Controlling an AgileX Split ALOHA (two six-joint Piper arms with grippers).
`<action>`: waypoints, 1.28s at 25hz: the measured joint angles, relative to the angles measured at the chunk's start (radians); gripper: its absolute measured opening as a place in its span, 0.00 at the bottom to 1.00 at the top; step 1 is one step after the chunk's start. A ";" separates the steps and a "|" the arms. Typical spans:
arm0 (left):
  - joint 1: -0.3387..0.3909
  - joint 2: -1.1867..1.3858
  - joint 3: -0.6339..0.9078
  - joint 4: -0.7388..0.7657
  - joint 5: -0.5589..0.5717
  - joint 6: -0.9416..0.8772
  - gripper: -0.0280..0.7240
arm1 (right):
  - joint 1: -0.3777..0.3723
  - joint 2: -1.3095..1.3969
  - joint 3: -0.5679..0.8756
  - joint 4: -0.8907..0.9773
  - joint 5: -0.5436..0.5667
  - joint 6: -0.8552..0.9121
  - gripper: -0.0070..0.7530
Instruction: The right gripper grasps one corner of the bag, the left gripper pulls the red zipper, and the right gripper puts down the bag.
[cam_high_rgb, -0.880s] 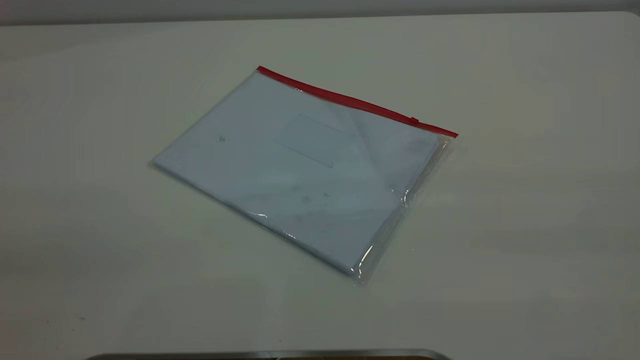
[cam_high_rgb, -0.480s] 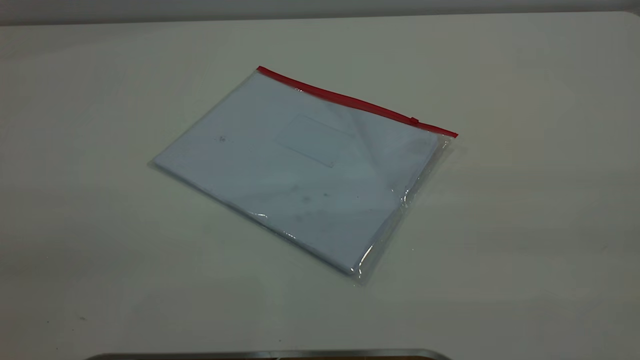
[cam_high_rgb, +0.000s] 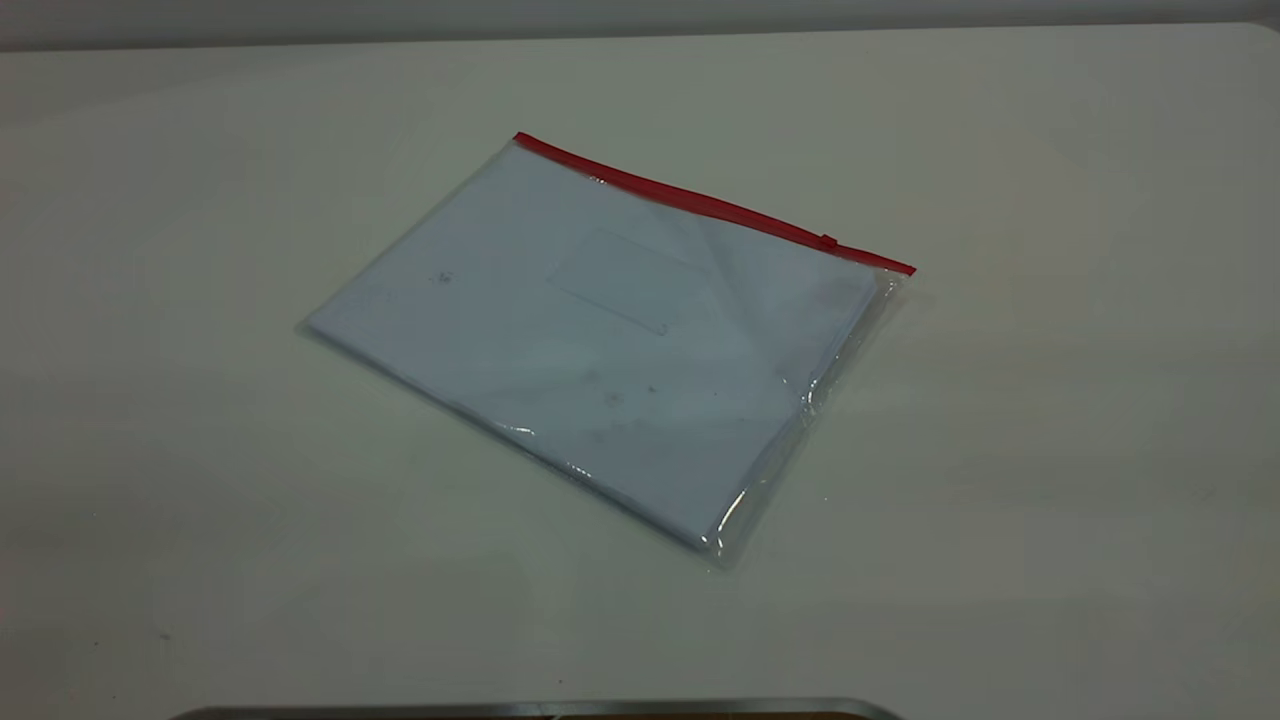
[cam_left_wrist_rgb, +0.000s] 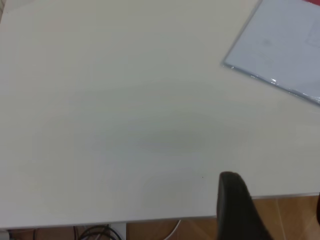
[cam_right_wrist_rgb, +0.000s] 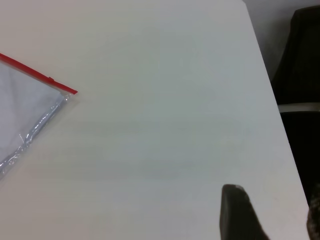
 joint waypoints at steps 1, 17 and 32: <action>0.000 0.000 0.000 0.000 0.000 0.000 0.63 | 0.000 0.000 0.000 0.000 0.000 0.000 0.50; 0.000 0.000 0.000 -0.032 -0.005 -0.003 0.63 | 0.000 0.000 0.000 0.012 0.000 0.000 0.50; 0.000 0.501 -0.130 -0.317 -0.368 0.190 0.70 | 0.009 0.547 -0.002 0.423 -0.449 -0.337 0.68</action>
